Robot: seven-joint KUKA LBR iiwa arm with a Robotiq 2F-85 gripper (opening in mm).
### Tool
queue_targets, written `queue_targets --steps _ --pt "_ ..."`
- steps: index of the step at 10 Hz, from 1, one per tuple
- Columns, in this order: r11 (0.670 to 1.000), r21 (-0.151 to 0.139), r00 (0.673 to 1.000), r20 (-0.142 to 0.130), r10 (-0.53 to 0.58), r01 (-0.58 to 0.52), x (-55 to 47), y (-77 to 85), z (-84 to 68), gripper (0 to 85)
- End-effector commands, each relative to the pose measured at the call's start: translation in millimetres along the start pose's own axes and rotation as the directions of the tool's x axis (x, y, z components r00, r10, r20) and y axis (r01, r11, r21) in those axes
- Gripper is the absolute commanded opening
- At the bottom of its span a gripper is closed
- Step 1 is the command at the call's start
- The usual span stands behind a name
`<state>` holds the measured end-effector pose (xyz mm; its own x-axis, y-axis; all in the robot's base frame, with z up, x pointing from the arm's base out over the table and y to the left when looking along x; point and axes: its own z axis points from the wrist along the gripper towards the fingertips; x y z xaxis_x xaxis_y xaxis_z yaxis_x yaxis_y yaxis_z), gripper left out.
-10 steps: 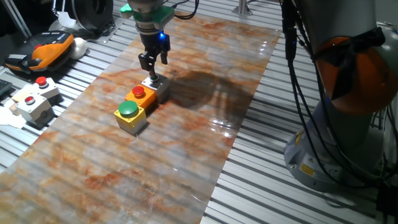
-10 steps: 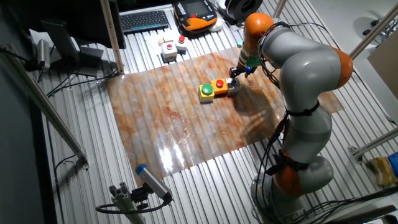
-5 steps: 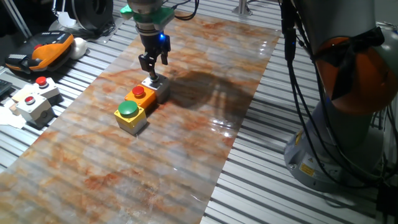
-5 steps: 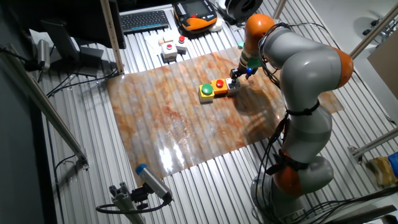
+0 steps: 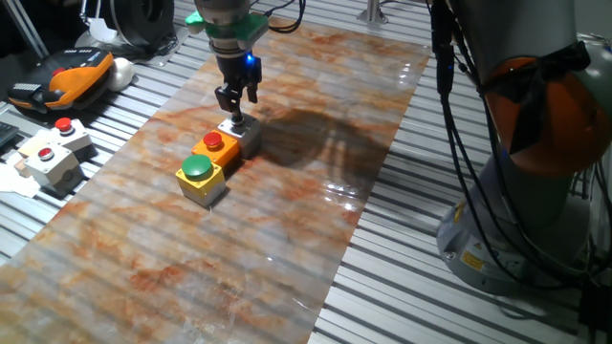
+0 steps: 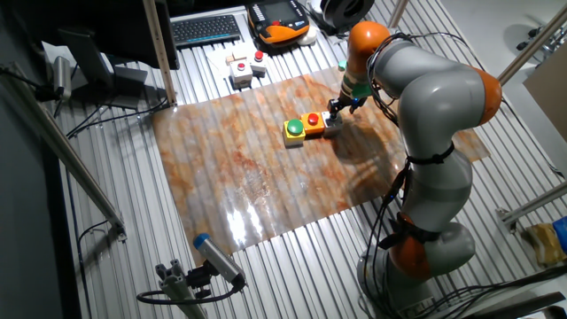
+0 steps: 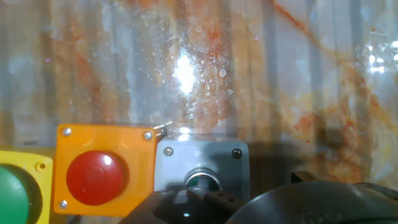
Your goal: Press three buttons from left to right in sequence
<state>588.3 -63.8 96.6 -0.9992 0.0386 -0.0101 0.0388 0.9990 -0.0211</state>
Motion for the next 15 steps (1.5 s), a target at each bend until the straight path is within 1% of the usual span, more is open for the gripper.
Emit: queue_targets --steps 1,4,5,6,7,8,9,11,12,13,14,15 --pt "1.0 0.0 1.0 -0.001 0.001 -0.001 0.1 -0.8 2.3 51.0" --pt "1.0 0.0 1.0 -0.001 0.002 -0.002 -1.7 -0.4 6.0 51.0" --pt "1.0 -0.006 1.0 -0.001 0.007 -0.007 -2.0 0.0 4.7 51.0" --pt "1.0 -0.023 1.0 -0.013 0.017 -0.018 -3.0 0.9 1.0 51.0" --pt "0.999 -0.038 0.999 -0.027 0.032 -0.033 -4.1 3.8 -5.0 68.0" --pt "0.999 -0.035 0.999 -0.034 0.035 -0.036 -5.3 7.3 -11.2 68.0" --pt "0.998 -0.039 0.998 -0.044 0.047 -0.049 -6.1 10.5 -17.2 68.0" --pt "0.998 -0.034 0.997 -0.052 0.052 -0.054 -8.4 17.8 -26.4 68.0" --pt "0.998 -0.038 0.997 -0.057 0.053 -0.055 -12.0 22.0 -29.6 51.0" --pt "0.998 -0.039 0.997 -0.051 0.05 -0.052 -15.5 26.9 -33.3 51.0" --pt "0.998 -0.05 0.998 -0.051 0.043 -0.045 -18.1 30.6 -36.5 51.0" --pt "0.997 -0.061 0.997 -0.066 0.041 -0.045 -20.4 35.8 -41.3 34.0"
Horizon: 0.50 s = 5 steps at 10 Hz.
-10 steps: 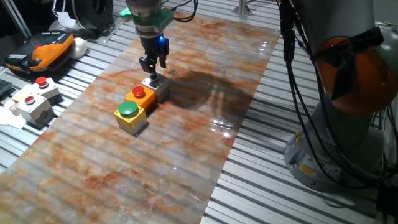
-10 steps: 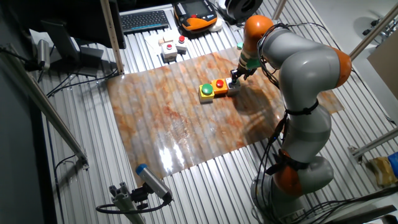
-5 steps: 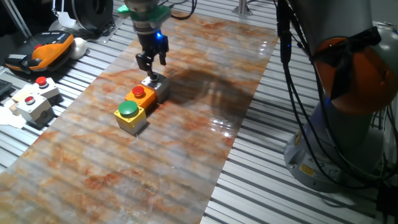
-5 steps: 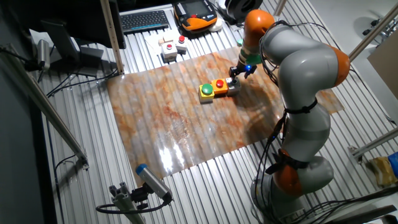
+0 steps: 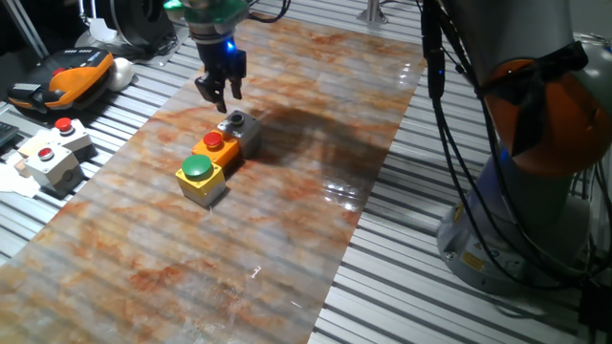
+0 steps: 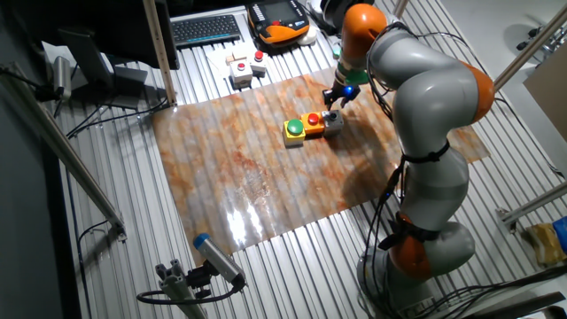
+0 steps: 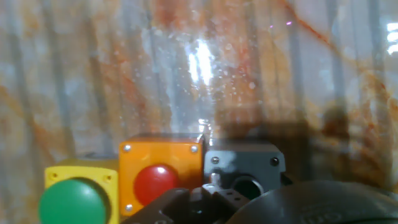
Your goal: Press three buttons from left to right in sequence
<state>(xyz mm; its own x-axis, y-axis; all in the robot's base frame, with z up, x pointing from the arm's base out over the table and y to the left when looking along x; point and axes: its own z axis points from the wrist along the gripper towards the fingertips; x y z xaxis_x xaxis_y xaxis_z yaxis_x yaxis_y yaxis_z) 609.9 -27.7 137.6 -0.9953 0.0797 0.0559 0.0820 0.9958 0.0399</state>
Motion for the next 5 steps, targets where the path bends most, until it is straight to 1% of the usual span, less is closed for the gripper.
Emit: queue_targets --steps 1,2,3,5 --pt "1.0 -0.014 1.0 -0.012 0.0 0.0 -2.4 8.4 -5.4 17.0" --pt "0.999 -0.049 0.999 -0.038 0.007 -0.009 -6.0 21.3 -12.3 0.0" --pt "0.998 -0.058 0.999 -0.044 0.027 -0.03 -6.5 32.3 -17.9 0.0" --pt "0.999 -0.014 0.999 -0.014 0.034 -0.034 -0.9 49.3 -19.1 0.0"
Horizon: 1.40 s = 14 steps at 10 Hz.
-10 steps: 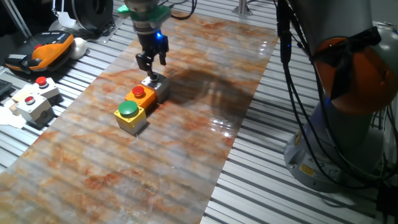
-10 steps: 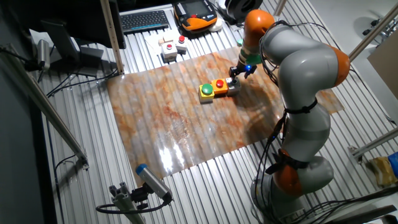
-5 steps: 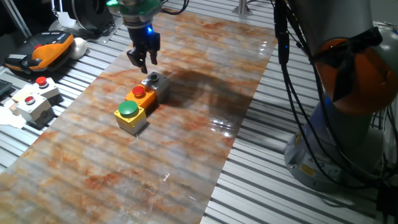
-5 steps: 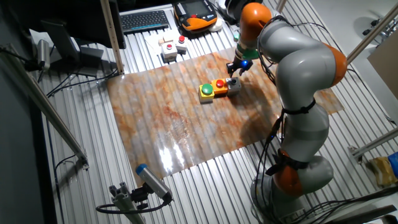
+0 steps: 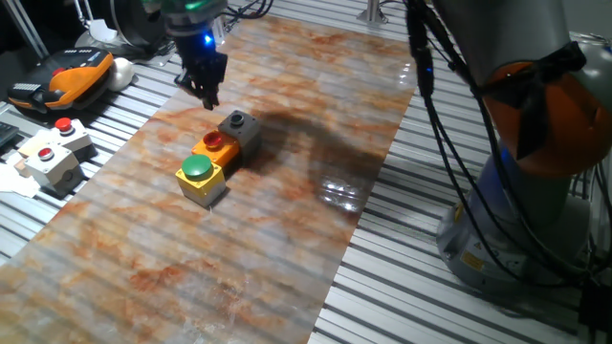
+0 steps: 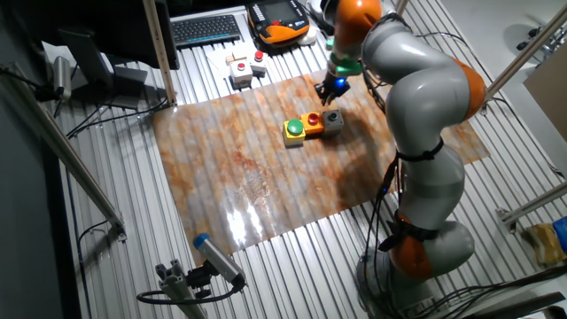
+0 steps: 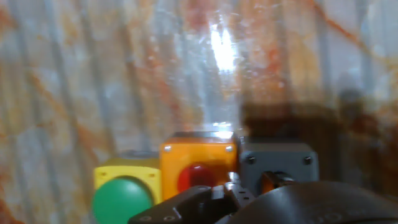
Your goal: Press three buttons from left to right in sequence
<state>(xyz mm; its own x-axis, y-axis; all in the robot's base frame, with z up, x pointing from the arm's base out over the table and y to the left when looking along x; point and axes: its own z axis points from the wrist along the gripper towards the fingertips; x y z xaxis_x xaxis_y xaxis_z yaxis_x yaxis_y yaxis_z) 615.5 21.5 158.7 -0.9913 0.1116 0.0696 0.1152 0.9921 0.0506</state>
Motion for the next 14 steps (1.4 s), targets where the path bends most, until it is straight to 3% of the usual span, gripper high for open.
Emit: queue_targets --steps 1,3,9,14 --pt "1.0 0.001 1.0 0.001 0.001 -0.001 0.4 1.2 0.7 0.0" --pt "0.999 0.029 1.0 0.024 -0.019 0.018 0.3 -1.2 4.8 0.0" --pt "1.0 0.015 0.999 0.039 0.016 -0.016 2.5 11.2 26.2 0.0" --pt "0.999 0.025 0.998 0.058 0.029 -0.03 5.9 19.2 42.2 0.0"
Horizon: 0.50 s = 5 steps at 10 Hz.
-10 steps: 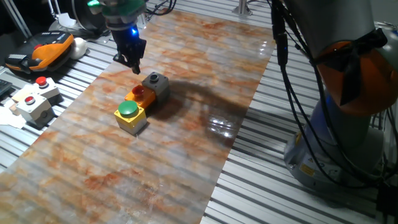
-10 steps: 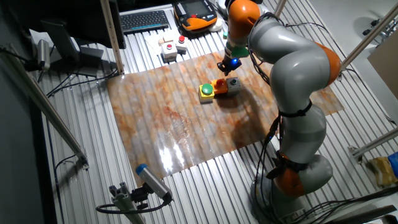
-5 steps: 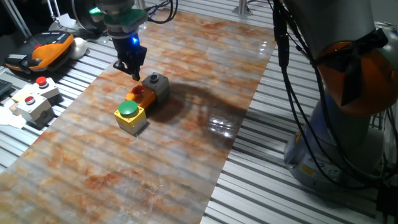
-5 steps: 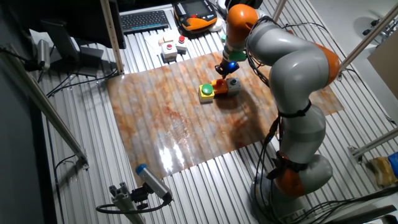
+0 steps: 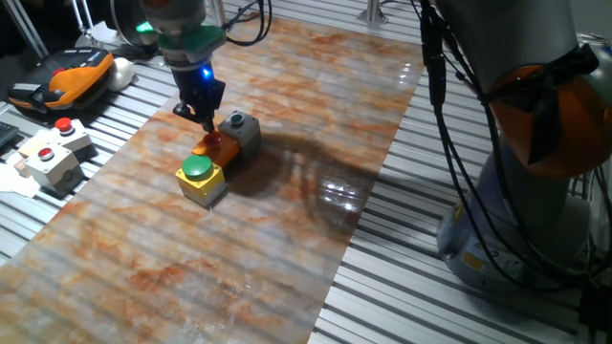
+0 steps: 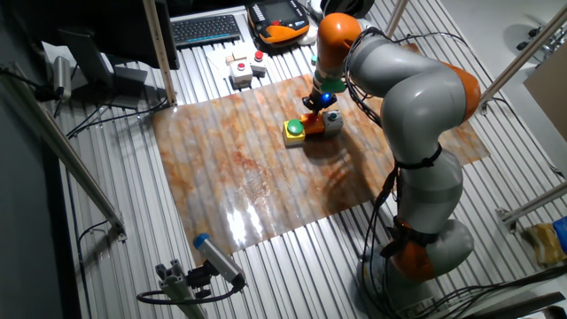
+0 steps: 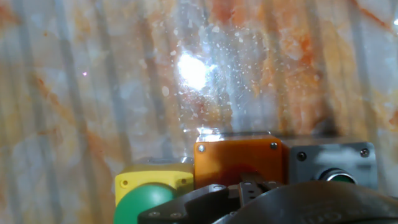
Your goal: Press three buttons from left to right in sequence
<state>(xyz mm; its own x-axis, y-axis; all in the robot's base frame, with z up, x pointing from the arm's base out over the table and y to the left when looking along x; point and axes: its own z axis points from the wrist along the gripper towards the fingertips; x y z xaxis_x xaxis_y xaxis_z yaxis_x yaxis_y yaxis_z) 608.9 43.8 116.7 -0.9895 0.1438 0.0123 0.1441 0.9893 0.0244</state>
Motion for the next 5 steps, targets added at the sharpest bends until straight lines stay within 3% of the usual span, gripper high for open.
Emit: queue_targets --steps 1,5 --pt "1.0 0.0 1.0 0.003 0.001 -0.001 0.7 -0.3 2.5 0.0" --pt "1.0 -0.005 1.0 0.01 0.007 -0.007 1.3 0.2 12.5 0.0"
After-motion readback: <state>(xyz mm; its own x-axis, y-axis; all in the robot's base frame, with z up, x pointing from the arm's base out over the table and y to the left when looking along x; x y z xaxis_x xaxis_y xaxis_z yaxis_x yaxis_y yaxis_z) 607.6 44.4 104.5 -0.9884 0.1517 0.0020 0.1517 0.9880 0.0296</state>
